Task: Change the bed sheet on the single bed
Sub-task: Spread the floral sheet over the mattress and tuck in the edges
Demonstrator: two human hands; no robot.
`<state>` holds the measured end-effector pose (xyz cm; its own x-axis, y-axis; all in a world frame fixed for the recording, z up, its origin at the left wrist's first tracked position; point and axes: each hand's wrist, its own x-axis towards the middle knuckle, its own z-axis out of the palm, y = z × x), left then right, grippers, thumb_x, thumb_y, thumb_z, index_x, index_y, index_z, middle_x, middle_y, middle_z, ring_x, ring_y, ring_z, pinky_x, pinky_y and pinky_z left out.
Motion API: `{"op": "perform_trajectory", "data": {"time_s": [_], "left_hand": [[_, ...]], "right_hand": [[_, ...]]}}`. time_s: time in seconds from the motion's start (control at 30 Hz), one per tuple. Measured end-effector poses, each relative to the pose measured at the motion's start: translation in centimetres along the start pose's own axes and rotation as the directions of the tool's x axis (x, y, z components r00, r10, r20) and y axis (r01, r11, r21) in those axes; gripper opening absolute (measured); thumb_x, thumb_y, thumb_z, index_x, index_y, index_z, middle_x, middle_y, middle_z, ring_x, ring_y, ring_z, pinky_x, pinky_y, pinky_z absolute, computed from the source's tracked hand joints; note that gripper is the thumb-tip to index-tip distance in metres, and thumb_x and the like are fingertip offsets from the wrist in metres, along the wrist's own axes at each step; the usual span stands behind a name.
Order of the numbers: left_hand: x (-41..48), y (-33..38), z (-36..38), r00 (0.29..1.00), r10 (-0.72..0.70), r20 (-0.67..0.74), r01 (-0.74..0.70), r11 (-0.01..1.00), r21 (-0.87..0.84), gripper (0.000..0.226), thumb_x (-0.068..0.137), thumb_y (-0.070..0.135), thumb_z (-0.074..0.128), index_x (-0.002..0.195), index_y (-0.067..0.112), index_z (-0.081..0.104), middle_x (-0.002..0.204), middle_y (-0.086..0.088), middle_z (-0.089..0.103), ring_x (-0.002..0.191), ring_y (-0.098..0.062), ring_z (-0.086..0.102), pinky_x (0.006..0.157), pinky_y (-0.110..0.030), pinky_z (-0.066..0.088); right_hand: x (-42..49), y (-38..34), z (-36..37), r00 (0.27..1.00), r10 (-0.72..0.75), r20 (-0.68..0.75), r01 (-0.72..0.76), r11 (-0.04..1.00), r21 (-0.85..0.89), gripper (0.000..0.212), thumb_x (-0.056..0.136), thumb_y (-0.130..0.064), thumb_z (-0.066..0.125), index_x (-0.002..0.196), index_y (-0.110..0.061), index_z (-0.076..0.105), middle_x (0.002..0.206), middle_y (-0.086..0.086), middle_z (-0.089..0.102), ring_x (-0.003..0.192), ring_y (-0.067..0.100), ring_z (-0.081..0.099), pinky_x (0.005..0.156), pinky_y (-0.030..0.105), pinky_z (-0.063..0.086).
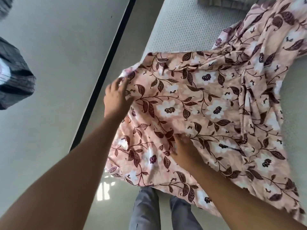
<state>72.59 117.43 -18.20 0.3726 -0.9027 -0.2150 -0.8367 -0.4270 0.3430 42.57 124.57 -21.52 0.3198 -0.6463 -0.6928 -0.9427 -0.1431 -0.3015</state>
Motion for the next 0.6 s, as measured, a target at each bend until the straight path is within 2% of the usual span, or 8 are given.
{"op": "perform_trajectory", "data": {"time_s": [0.1,0.17,0.27,0.3,0.37,0.47,0.53,0.6], "left_hand": [[-4.6,-0.7,4.1,0.978,-0.127,0.165,0.121,0.992,0.042,0.082,0.088,0.045,0.069,0.154,0.024,0.026,0.161,-0.009,0.025,0.143,-0.036,0.029,0.114,-0.054,0.035],[-7.7,-0.8,6.2,0.932,-0.316,0.178,0.327,0.944,-0.034,0.068,0.088,0.040,0.064,0.146,0.020,0.034,0.156,-0.010,0.033,0.139,-0.035,0.035,0.111,-0.055,0.037],[-10.3,-2.5,7.6,0.718,-0.675,0.169,0.695,0.709,-0.120,0.054,0.096,0.042,0.051,0.138,0.009,0.041,0.143,-0.017,0.049,0.130,-0.036,0.044,0.107,-0.050,0.037],[-10.7,-3.3,7.6,0.694,-0.704,0.152,0.718,0.693,-0.072,0.052,0.098,0.046,0.048,0.136,0.009,0.043,0.141,-0.017,0.051,0.129,-0.036,0.044,0.105,-0.049,0.037],[-10.9,-4.7,7.1,0.731,-0.672,0.123,0.677,0.736,0.003,0.045,0.099,0.046,0.050,0.129,0.012,0.055,0.132,-0.017,0.055,0.124,-0.037,0.047,0.098,-0.049,0.041],[-10.0,-6.5,5.8,0.810,-0.576,0.105,0.583,0.810,-0.058,0.035,0.098,0.035,0.057,0.109,0.004,0.070,0.097,-0.016,0.063,0.089,-0.035,0.059,0.075,-0.040,0.047],[-9.7,-8.3,4.5,0.763,-0.645,0.054,0.646,0.755,-0.111,0.033,0.098,0.031,0.058,0.108,0.001,0.068,0.101,-0.020,0.066,0.090,-0.040,0.062,0.078,-0.045,0.050],[-10.4,-10.0,3.3,0.648,-0.761,-0.009,0.748,0.639,-0.180,0.037,0.100,0.028,0.054,0.117,-0.004,0.061,0.121,-0.028,0.060,0.108,-0.047,0.058,0.093,-0.049,0.046]], "right_hand": [[-1.1,2.0,0.9,0.995,0.097,-0.011,-0.097,0.995,-0.020,0.076,0.097,-0.041,0.061,0.158,-0.020,0.022,0.166,0.022,0.014,0.153,0.040,0.015,0.121,0.050,0.030],[-2.0,3.4,1.4,0.985,0.165,-0.049,-0.165,0.986,-0.011,0.078,0.096,-0.045,0.060,0.159,-0.022,0.021,0.167,0.020,0.011,0.154,0.039,0.010,0.122,0.048,0.026],[-3.5,6.1,2.6,0.971,0.230,-0.072,-0.230,0.973,-0.005,0.076,0.096,-0.044,0.061,0.158,-0.029,0.021,0.167,0.018,0.014,0.153,0.039,0.017,0.119,0.049,0.030],[-4.0,7.0,2.9,0.972,0.226,-0.070,-0.227,0.974,-0.004,0.075,0.094,-0.043,0.062,0.157,-0.030,0.022,0.166,0.018,0.017,0.152,0.039,0.021,0.117,0.050,0.035],[-4.8,8.4,3.5,0.976,0.214,-0.029,-0.215,0.977,-0.010,0.081,0.092,-0.040,0.066,0.157,-0.028,0.020,0.167,0.017,0.013,0.152,0.040,0.020,0.118,0.050,0.034],[-5.3,9.2,4.0,0.976,0.219,0.020,-0.218,0.975,-0.032,0.094,0.092,-0.040,0.069,0.162,-0.026,0.009,0.168,0.017,-0.007,0.155,0.040,0.004,0.122,0.048,0.020],[-5.2,9.0,4.4,0.973,0.230,0.022,-0.229,0.973,-0.014,0.098,0.091,-0.041,0.069,0.162,-0.028,0.003,0.168,0.017,-0.012,0.155,0.041,0.000,0.122,0.051,0.019],[-4.9,8.6,4.6,0.970,0.242,0.023,-0.242,0.970,0.019,0.096,0.092,-0.042,0.068,0.161,-0.030,0.002,0.168,0.016,-0.013,0.154,0.042,-0.002,0.123,0.054,0.018]]}}
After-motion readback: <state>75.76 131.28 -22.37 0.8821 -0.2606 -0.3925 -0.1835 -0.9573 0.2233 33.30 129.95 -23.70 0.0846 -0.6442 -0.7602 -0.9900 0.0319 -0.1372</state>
